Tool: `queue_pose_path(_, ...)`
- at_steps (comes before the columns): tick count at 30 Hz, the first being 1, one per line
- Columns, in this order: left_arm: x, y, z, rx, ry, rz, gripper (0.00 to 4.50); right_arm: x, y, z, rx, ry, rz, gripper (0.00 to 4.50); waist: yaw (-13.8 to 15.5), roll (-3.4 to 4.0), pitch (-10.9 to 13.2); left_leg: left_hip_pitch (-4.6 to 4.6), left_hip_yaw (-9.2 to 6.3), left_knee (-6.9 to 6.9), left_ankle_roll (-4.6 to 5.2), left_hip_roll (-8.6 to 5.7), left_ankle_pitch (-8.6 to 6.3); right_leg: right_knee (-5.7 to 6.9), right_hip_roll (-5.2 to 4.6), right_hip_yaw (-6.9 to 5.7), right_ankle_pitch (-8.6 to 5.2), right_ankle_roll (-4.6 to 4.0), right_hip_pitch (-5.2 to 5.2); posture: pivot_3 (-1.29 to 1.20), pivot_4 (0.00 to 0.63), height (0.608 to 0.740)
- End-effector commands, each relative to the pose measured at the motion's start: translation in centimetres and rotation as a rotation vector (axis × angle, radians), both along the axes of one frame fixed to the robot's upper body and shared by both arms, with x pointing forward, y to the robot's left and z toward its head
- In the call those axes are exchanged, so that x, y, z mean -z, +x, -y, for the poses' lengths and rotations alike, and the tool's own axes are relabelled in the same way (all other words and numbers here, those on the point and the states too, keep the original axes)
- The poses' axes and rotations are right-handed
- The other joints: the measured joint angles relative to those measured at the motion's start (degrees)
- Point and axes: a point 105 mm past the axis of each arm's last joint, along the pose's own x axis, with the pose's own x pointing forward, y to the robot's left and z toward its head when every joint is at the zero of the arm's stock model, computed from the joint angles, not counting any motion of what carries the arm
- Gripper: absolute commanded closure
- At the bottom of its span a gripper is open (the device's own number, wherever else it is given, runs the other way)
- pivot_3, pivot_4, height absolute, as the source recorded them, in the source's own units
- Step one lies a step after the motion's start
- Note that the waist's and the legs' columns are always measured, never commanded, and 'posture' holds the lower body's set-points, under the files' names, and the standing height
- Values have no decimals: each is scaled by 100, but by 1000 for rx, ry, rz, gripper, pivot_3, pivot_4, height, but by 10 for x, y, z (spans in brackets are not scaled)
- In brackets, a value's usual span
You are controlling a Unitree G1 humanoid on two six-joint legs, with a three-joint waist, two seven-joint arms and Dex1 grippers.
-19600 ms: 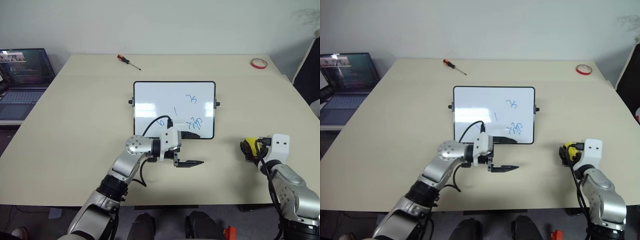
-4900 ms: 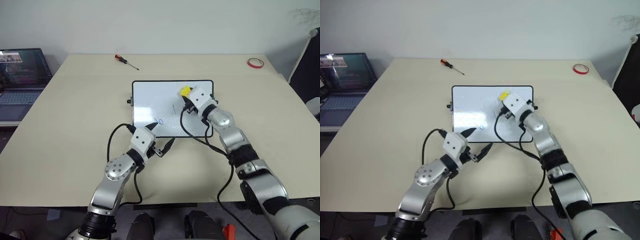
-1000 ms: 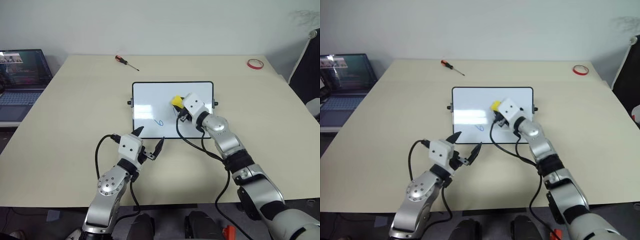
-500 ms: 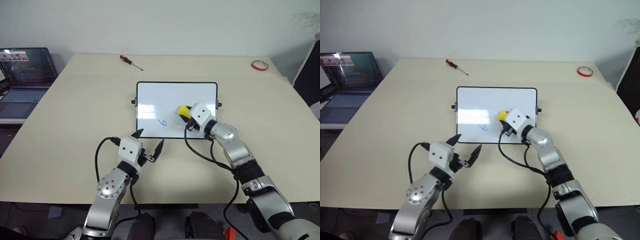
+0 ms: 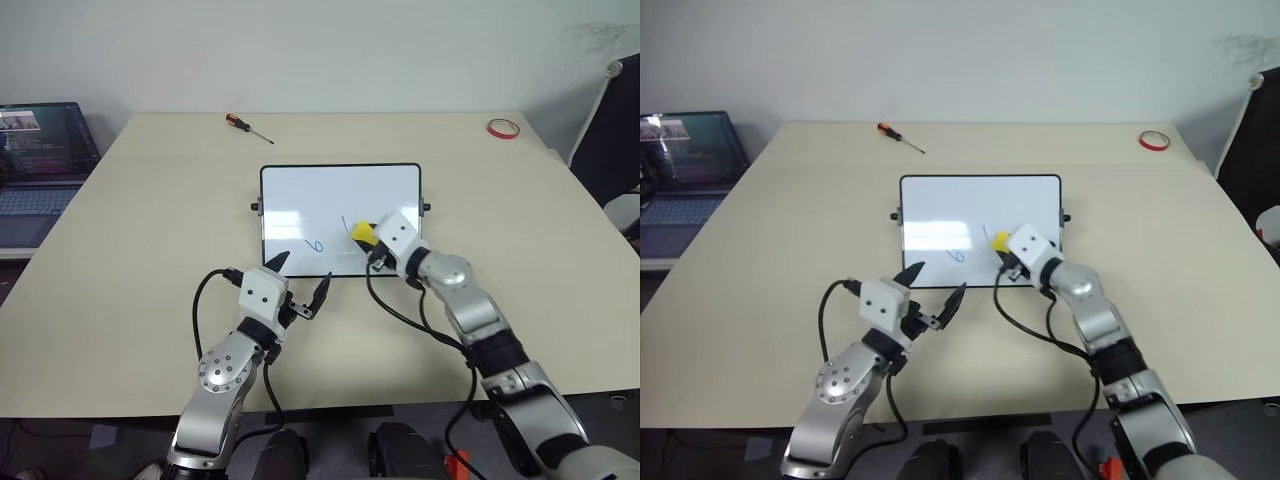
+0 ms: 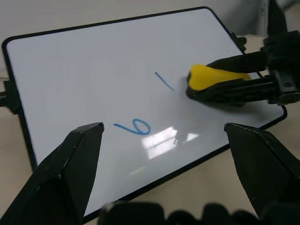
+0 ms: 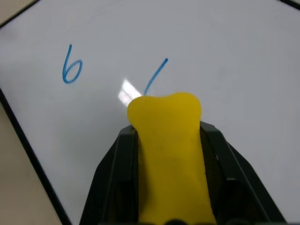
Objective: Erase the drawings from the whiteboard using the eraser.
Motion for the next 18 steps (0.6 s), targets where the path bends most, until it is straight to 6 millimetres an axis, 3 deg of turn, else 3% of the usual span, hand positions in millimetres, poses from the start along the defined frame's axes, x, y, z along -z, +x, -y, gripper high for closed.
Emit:
queue_pose_path(1, -10, 0, 0, -1, -6, 40, 0, -6, 13, -17, -4, -2, -2, 3199, -11, 2, 1, 1, 0, -2, 0, 0, 0, 0, 2, 0, 3, -6, 0, 0, 150, 740)
queue_pose_path(6, -9, -2, -1, -11, -8, 40, 0, -13, 23, -24, -7, -5, 11, 3199, 36, 4, 4, -20, -3, -5, 0, 4, -1, -2, -6, 0, 4, -8, -14, 0, 150, 740)
queue_pose_path(11, -8, -5, -2, -25, -11, 34, 0, 11, 18, 13, 45, -65, -41, 3199, 141, 3, 4, -53, -17, -3, 1, 1, -1, -10, -29, -11, 5, -4, -32, 0, 150, 740)
queue_pose_path(15, -7, -6, -2, -30, -13, 31, 0, 32, 5, 55, 104, -129, -90, 3199, 211, 3, 3, -50, -33, 0, 1, -3, -1, -12, -33, -25, 4, -3, -21, 0, 150, 740)
queue_pose_path(18, -7, -7, -2, -32, -14, 29, 0, 38, -2, 70, 123, -153, -107, 3199, 187, 3, 2, -32, -36, 3, 1, -7, -1, -13, -35, -23, 2, 1, -1, 0, 150, 740)
